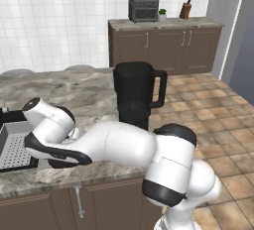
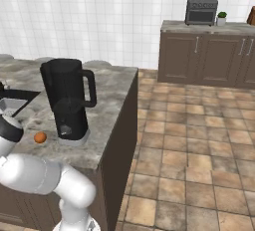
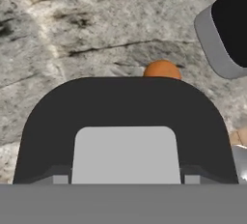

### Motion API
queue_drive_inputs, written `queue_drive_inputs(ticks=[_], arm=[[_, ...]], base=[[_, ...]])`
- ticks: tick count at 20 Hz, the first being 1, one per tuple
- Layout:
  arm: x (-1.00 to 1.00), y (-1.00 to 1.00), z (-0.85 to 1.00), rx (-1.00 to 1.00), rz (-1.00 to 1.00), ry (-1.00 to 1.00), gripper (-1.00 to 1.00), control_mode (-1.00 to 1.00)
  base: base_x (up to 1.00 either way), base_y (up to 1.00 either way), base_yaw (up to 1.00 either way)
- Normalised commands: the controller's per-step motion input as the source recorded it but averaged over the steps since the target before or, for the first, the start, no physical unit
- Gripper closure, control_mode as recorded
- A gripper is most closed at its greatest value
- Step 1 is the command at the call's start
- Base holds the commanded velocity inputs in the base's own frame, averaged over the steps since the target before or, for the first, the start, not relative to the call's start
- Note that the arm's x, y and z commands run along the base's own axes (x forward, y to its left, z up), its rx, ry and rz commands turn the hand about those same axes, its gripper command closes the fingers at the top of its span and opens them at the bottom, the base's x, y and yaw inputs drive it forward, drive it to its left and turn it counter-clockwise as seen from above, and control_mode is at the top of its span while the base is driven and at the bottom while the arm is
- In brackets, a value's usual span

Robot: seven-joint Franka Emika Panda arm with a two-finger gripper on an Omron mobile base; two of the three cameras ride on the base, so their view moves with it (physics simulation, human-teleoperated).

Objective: Open the blender lid, put the tangerine in the blender, close the lid, and start the blender.

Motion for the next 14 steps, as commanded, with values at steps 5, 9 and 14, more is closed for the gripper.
queue_drive_inputs(ticks=[5,9,14], arm=[[0.11,0.14,-0.41,0.05,-0.12,-0.07,1.0,-1.0],[0.23,0.01,-0.35,0.12,-0.09,-0.14,1.0,-1.0],[0.33,0.0,-0.38,0.17,-0.07,-0.15,1.0,-1.0]], base=[[0.0,0.0,0.0],[0.0,0.0,0.0],[0.0,0.0,0.0]])
